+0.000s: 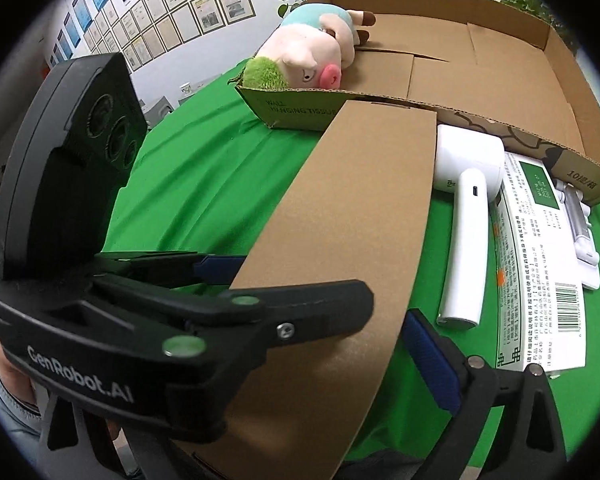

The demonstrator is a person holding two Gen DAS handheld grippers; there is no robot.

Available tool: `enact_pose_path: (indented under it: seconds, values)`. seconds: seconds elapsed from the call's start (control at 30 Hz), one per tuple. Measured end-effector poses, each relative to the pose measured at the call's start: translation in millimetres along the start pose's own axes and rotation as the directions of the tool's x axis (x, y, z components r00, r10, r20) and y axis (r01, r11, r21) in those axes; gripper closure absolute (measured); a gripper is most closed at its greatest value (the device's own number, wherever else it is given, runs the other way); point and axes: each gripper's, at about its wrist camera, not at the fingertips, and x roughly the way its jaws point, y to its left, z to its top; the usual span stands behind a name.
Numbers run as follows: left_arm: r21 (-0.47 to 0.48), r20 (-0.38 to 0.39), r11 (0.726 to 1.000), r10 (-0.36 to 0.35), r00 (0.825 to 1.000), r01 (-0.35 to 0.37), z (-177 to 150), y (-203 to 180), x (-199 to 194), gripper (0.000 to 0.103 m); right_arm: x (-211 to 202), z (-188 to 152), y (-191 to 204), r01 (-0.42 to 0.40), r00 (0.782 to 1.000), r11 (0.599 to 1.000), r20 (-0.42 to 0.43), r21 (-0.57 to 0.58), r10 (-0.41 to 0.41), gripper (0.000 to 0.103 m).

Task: Organize objects
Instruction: 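Move the left gripper to the long brown cardboard box and grasp it, then lift the long brown box with the left gripper and carry it over the open box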

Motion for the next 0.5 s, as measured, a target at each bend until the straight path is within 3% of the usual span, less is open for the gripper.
enact_pose_path:
  seconds: [0.23, 0.5]
  values:
    - [0.004, 0.006, 1.0, -0.002, 1.0, 0.002, -5, -1, -9, 0.025, -3, 2, -1, 0.01, 1.0, 1.0, 0.02, -0.004, -0.01, 0.009]
    - [-0.016, 0.009, 1.0, -0.026, 1.0, 0.027, -11, 3, -4, 0.03, -5, -2, -13, -0.056, 0.998, 0.998, 0.028, 0.041, 0.055, 0.011]
